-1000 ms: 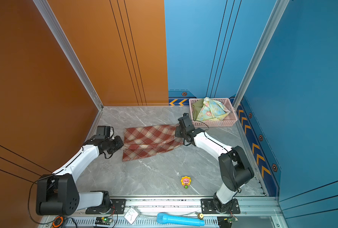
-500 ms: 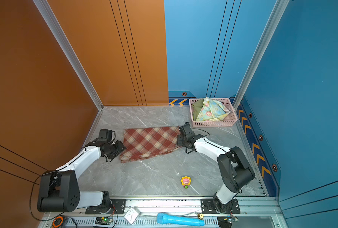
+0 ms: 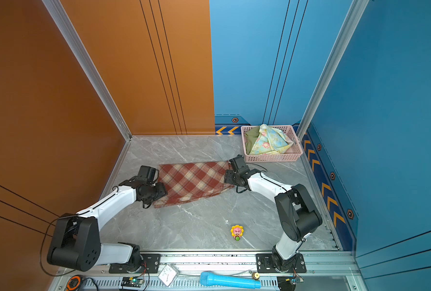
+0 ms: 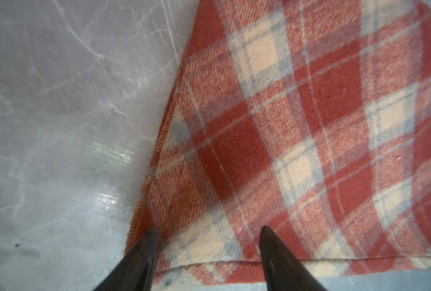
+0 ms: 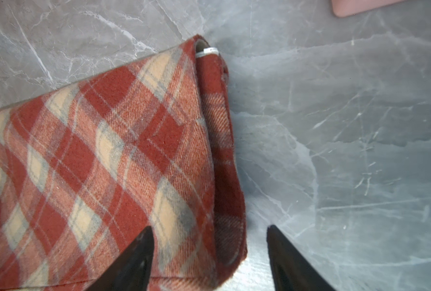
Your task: Fold and stack the skirts
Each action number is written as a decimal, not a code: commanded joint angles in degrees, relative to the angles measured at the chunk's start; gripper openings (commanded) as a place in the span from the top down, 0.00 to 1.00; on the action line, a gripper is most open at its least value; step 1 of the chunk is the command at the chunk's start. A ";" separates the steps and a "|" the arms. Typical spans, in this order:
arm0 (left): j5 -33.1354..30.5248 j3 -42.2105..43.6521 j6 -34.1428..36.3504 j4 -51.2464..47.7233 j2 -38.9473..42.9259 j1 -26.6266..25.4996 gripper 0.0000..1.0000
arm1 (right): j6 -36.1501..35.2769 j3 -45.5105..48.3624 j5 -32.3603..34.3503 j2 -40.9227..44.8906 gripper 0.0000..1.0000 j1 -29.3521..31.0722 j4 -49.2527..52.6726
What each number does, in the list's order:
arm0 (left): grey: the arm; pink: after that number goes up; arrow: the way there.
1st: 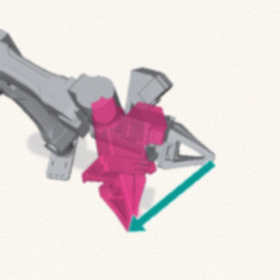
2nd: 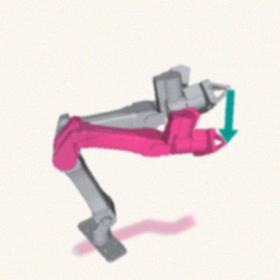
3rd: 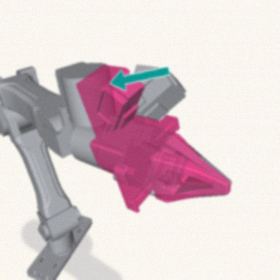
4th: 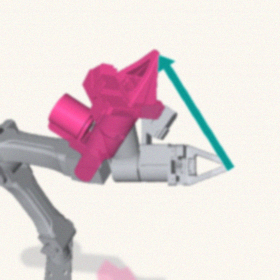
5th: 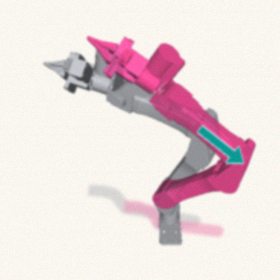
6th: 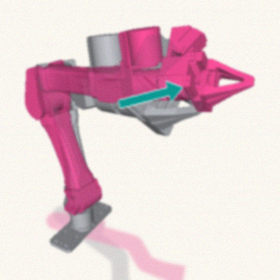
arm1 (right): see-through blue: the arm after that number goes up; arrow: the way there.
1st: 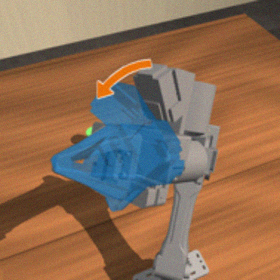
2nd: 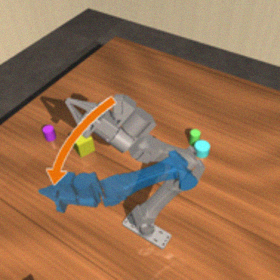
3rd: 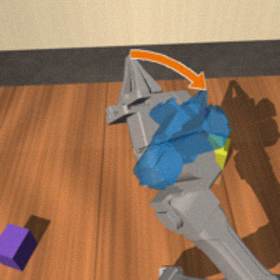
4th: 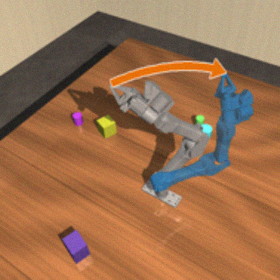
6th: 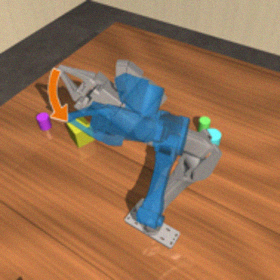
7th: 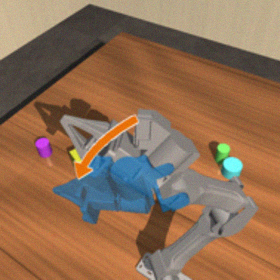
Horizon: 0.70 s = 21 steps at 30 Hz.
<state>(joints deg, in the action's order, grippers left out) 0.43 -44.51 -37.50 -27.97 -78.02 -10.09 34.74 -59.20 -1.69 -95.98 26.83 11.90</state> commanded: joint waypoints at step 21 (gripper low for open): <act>1.99 -19.72 -6.10 13.32 -18.47 -12.41 0.20 | 20.62 -13.56 -1.17 -14.64 0.26 5.22 -20.31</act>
<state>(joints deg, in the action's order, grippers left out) -3.14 -65.58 -39.64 -20.99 -94.76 -22.63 46.59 -71.61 -4.08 -106.80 30.81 -0.64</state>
